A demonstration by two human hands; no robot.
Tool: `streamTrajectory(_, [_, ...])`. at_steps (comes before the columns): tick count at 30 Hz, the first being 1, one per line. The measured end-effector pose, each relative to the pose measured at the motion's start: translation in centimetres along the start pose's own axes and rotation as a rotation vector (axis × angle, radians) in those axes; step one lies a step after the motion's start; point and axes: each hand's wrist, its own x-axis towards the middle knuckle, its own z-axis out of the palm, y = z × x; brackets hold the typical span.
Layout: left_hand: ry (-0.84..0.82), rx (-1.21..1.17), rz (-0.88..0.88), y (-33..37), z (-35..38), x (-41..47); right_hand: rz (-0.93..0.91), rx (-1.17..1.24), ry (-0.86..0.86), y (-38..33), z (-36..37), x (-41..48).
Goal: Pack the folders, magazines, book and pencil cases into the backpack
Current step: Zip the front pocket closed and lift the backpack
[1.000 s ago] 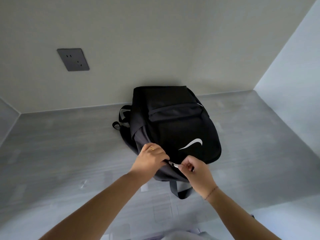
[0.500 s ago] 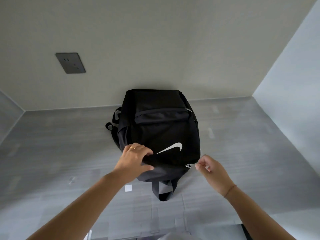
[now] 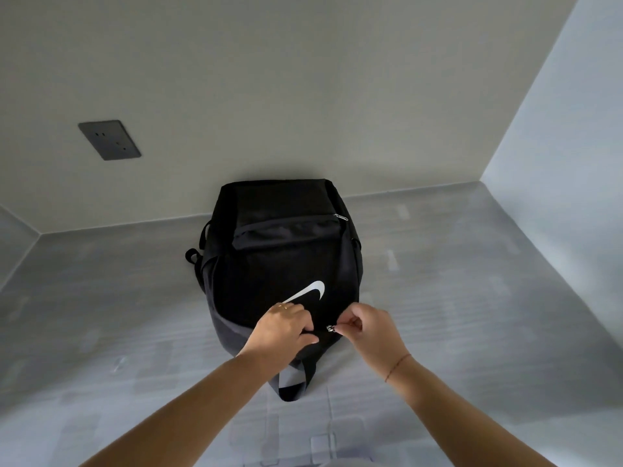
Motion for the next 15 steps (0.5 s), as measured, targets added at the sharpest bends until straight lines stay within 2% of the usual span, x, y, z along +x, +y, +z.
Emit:
streamTrajectory(6, [0.122, -0.057, -0.019, 0.6, -2.4, -0.4, -0.241, -0.141, 0.104, 0.4, -1.7, 1.3])
streamTrajectory(9, [0.159, -0.101, -0.080, 0.2, -3.2, -0.9, -0.217, -0.144, 0.172, 1.8, -3.2, 2.0])
streamTrajectory(15, [0.096, -0.073, -0.104, 1.0, -2.5, -0.3, -0.107, -0.127, 0.218, 3.7, -4.8, 3.4])
